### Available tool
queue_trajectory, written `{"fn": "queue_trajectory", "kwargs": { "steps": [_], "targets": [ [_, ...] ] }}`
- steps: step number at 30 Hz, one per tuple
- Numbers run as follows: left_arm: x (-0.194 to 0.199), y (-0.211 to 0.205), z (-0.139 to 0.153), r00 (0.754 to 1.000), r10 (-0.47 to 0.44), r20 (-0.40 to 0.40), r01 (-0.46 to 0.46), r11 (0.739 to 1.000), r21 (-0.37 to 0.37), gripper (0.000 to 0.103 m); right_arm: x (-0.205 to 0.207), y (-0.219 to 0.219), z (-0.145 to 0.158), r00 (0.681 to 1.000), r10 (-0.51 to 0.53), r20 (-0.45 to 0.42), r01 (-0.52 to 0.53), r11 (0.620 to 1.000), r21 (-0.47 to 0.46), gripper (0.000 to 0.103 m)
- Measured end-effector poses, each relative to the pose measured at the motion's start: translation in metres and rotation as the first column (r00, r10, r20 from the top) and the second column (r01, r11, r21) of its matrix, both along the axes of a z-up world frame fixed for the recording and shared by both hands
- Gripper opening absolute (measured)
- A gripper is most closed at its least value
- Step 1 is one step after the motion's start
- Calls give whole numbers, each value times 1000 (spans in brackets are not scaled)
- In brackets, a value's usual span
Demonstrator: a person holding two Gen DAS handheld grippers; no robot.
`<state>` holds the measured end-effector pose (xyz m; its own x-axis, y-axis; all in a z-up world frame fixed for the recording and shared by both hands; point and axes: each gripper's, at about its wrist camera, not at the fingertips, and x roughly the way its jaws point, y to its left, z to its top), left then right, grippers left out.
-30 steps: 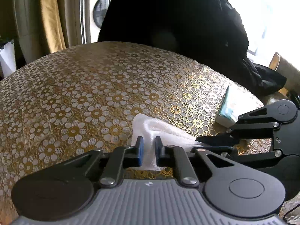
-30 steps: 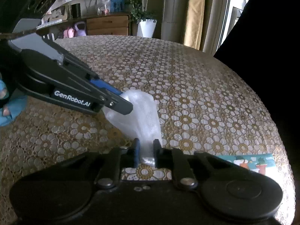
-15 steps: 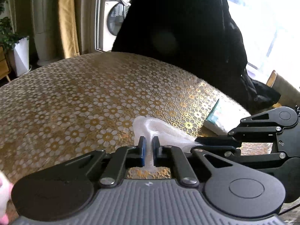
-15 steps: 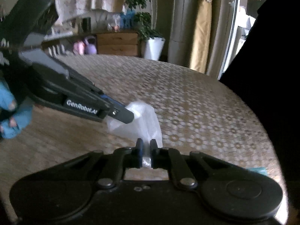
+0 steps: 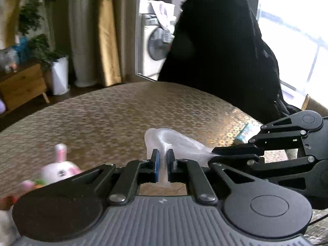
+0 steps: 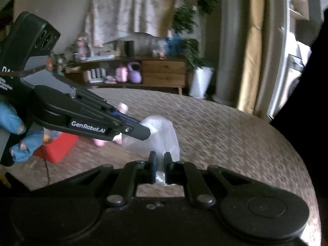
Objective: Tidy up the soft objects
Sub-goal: 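Lift the white mesh bag with both grippers and carry it over the orange box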
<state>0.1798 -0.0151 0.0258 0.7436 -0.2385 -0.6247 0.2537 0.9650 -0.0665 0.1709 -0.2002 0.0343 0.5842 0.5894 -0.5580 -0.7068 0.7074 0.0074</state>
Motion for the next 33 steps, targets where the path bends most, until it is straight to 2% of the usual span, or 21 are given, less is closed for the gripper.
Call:
{"fn": "queue_trajectory", "kwargs": {
  "steps": [8, 18, 26, 33],
  "targets": [
    [-53, 66, 22, 992, 123, 25, -123, 992, -7, 7, -22, 65, 28, 989, 148, 19, -149, 989, 26, 6],
    [-110, 154, 32, 956, 288, 56, -286, 957, -37, 7, -56, 162, 47, 949, 310, 59, -311, 951, 6, 6],
    [-140, 214, 21, 926, 374, 39, -373, 927, -44, 7, -79, 229, 42, 918, 393, 61, -392, 920, -26, 6],
    [-140, 257, 0, 901, 434, 10, -433, 900, -43, 7, -87, 275, 22, 894, 443, 66, -440, 897, -50, 6]
  ]
}}
